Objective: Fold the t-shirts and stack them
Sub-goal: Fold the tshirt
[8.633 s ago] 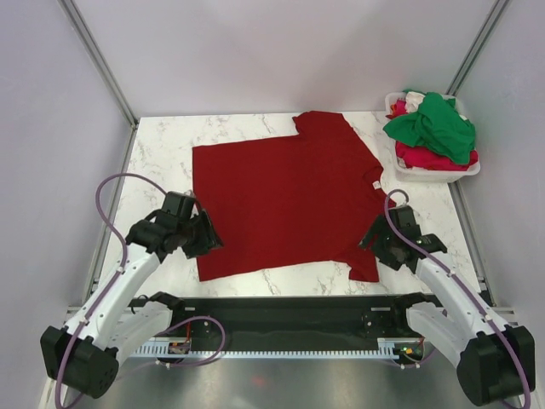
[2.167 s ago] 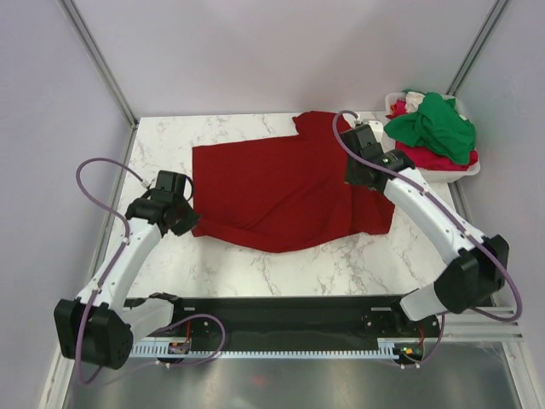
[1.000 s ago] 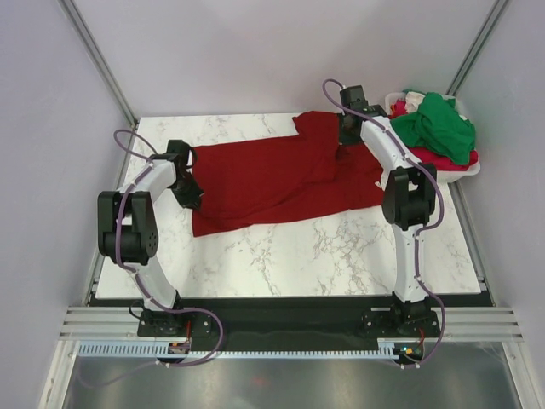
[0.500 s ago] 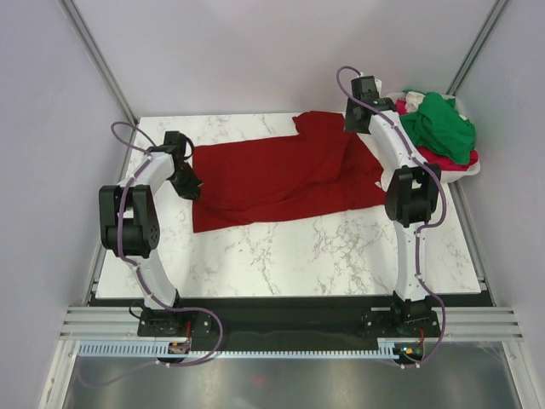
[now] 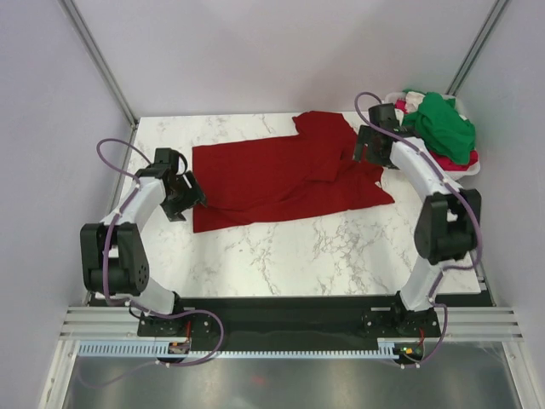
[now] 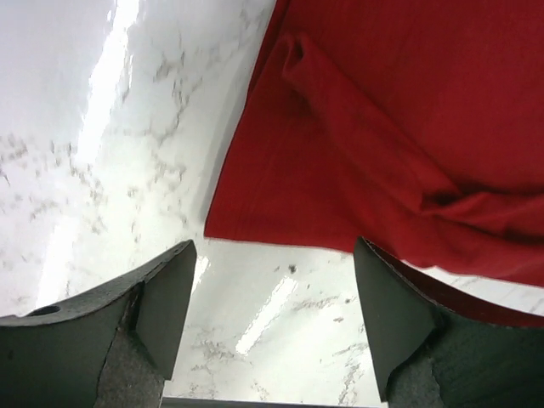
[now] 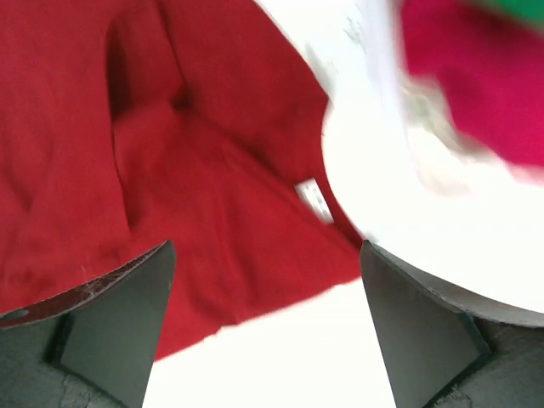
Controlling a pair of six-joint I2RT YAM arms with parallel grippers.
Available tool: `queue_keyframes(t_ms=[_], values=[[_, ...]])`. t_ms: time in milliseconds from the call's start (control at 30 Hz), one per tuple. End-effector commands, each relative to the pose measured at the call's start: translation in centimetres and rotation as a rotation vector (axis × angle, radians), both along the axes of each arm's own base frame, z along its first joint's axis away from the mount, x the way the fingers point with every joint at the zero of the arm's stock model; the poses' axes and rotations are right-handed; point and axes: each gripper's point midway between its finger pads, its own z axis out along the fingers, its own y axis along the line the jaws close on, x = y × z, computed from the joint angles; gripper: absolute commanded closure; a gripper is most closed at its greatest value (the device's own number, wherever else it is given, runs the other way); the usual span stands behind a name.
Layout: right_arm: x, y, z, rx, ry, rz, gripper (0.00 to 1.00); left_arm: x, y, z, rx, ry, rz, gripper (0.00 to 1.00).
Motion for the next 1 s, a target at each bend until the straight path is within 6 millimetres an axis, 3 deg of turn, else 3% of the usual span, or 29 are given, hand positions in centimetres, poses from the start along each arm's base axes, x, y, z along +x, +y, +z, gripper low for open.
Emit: queue_keyframes(t_ms=[0, 33, 67, 167, 267, 467, 667, 800, 867, 900, 933, 967], values=[[-3.9, -0.6, 2.5, 0.055, -0.108, -0.087, 0.03, -2.0, -0.6, 0.4, -0.053, -0.071, 0.043, 0.18], [-4.6, -0.6, 2.0, 0.066, -0.111, -0.096, 0.04, -2.0, -0.7, 0.2, -0.061, -0.095, 0.056, 0.18], [-6.6, -0.9, 0.5, 0.061, -0.08, -0.101, 0.06, -3.2, -0.6, -1.0, -0.057, -0.072, 0.064, 0.18], [-8.6, -1.6, -2.2, 0.055, -0.027, -0.105, 0.15, -3.8, -0.9, -2.0, -0.078, -0.073, 0.087, 0.18], [-9.1, -2.5, -3.9, 0.089, 0.004, -0.124, 0.23, -3.5, -1.5, -3.0, -0.117, -0.067, 0.108, 0.19], [-8.1, -3.7, -5.4, 0.15, 0.004, -0.158, 0.26, -2.9, -1.2, -4.3, -0.105, -0.078, 0.137, 0.2], [-5.9, -3.1, -6.5, 0.211, -0.016, -0.153, 0.31, -2.3, -0.5, -4.7, -0.067, -0.088, 0.161, 0.2], [-5.7, -3.2, -8.5, 0.205, 0.016, -0.157, 0.38, -1.8, -0.4, -5.5, -0.065, -0.074, 0.176, 0.21], [-5.9, -3.1, -9.5, 0.208, 0.035, -0.159, 0.47, -1.5, -0.3, -5.8, -0.066, -0.071, 0.184, 0.21], [-5.8, -3.0, -9.7, 0.211, 0.036, -0.153, 0.54, -1.5, -0.3, -6.2, -0.063, -0.061, 0.188, 0.23], [-5.8, -2.9, -10.0, 0.214, 0.045, -0.145, 0.68, -1.2, -0.3, -6.3, -0.065, -0.068, 0.19, 0.25], [-5.9, -2.8, -10.1, 0.218, 0.048, -0.142, 0.72, -1.2, -0.3, -6.6, -0.064, -0.058, 0.191, 0.31]])
